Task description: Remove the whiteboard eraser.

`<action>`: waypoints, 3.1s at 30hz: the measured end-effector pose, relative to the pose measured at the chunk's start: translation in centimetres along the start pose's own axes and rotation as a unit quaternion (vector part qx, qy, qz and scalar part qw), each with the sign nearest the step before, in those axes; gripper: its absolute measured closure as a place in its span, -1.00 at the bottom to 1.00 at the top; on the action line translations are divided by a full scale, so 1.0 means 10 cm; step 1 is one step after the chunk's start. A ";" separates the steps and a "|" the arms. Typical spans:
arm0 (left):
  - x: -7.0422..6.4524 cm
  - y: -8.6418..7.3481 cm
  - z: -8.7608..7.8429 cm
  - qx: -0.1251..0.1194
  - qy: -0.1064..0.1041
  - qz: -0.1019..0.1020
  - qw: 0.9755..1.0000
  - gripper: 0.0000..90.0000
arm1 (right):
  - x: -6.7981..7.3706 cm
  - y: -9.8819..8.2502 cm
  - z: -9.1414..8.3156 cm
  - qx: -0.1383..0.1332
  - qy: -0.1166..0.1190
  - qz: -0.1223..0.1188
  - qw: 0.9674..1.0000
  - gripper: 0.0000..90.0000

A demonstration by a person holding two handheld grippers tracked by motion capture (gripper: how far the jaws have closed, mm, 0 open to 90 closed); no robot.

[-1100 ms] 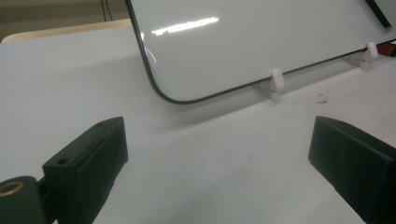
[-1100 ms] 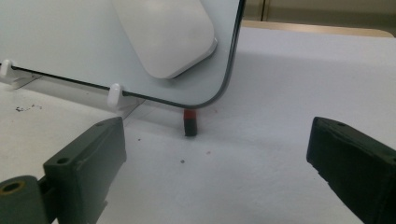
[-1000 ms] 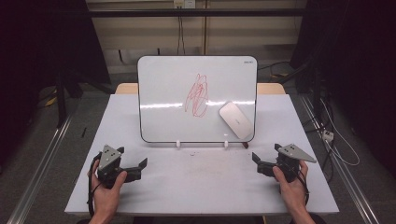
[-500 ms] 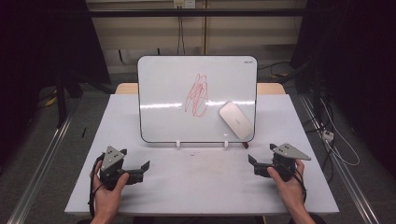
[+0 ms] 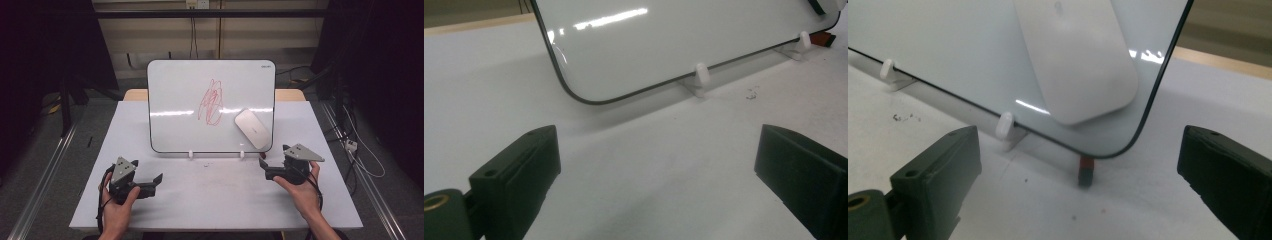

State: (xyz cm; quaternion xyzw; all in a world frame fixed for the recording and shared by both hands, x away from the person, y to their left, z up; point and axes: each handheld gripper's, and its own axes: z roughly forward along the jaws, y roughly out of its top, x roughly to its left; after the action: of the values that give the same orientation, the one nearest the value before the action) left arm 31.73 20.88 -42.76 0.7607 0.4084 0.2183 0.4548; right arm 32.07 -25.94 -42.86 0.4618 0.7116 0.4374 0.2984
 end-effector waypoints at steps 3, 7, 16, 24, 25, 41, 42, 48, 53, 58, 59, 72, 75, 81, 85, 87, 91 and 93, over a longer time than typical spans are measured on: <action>0.00 0.00 0.00 -0.008 0.000 0.001 1.000 -0.90 | 0.02 0.10 0.04 0.001 0.000 -0.010 1.000 -0.89; 0.03 0.00 0.01 -0.004 0.004 0.002 1.000 -0.90 | 0.03 0.23 0.09 0.007 -0.003 -0.022 1.000 -0.90; 0.07 -0.02 0.00 -0.006 0.007 0.006 1.000 -0.90 | 0.13 0.44 0.20 0.010 -0.021 -0.086 0.996 -0.83; 0.15 -0.05 -0.03 -0.007 0.007 -0.007 1.000 -0.90 | 0.14 0.56 0.35 0.019 -0.033 -0.096 0.995 -0.78; 0.15 -0.05 -0.04 -0.008 0.009 -0.007 1.000 -0.91 | 0.13 0.57 0.37 0.014 -0.035 -0.097 0.995 -0.78; 0.18 -0.07 -0.06 -0.007 0.013 -0.014 1.000 -0.90 | 0.23 0.67 0.55 0.042 -0.040 -0.140 0.988 -0.67; 0.19 -0.07 -0.06 -0.006 0.016 -0.013 1.000 -0.90 | 0.23 0.67 0.57 0.042 -0.041 -0.144 0.988 -0.68; 0.18 -0.04 -0.05 -0.008 0.017 -0.016 1.000 -0.90 | 0.25 0.65 0.61 0.046 -0.043 -0.153 0.986 -0.68; 0.13 -0.02 -0.02 -0.004 0.015 -0.008 1.000 -0.90 | 0.25 0.61 0.62 0.051 -0.046 -0.163 0.984 -0.66; 0.12 -0.01 0.01 -0.003 0.010 -0.003 1.000 -0.90 | 0.25 0.59 0.64 0.056 -0.064 -0.176 0.981 -0.53; 0.12 -0.01 0.01 -0.003 0.009 -0.003 1.000 -0.90 | 0.25 0.59 0.64 0.055 -0.064 -0.177 0.981 -0.49; 0.18 -0.04 -0.04 -0.008 0.010 -0.007 1.000 -0.90 | 0.29 0.62 0.73 0.078 -0.085 -0.188 0.975 -0.33; 0.17 -0.04 -0.05 -0.009 0.012 -0.003 1.000 -0.90 | 0.29 0.62 0.74 0.083 -0.089 -0.188 0.975 -0.31; 0.17 -0.04 -0.06 -0.010 0.011 -0.003 1.000 -0.90 | 0.29 0.63 0.74 0.088 -0.089 -0.182 0.975 -0.30; 0.15 -0.04 -0.06 -0.006 0.014 0.004 1.000 -0.90 | 0.28 0.64 0.74 0.088 -0.084 -0.176 0.977 -0.29; 0.14 -0.05 -0.05 -0.005 0.007 -0.004 1.000 -0.90 | 0.26 0.65 0.73 0.091 -0.077 -0.167 0.979 -0.29; 0.16 -0.06 -0.06 -0.001 0.009 -0.005 1.000 -0.90 | 0.23 0.67 0.72 0.093 -0.064 -0.146 0.983 -0.29; 0.17 -0.06 -0.07 -0.001 0.013 -0.005 1.000 -0.90 | 0.20 0.68 0.71 0.092 -0.052 -0.134 0.985 -0.29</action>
State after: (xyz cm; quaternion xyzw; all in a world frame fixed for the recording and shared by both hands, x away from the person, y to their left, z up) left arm 31.90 22.80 -42.99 0.7553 0.4178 0.2267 0.4511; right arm 39.87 -20.34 -39.92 0.4102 0.7874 0.3017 0.3474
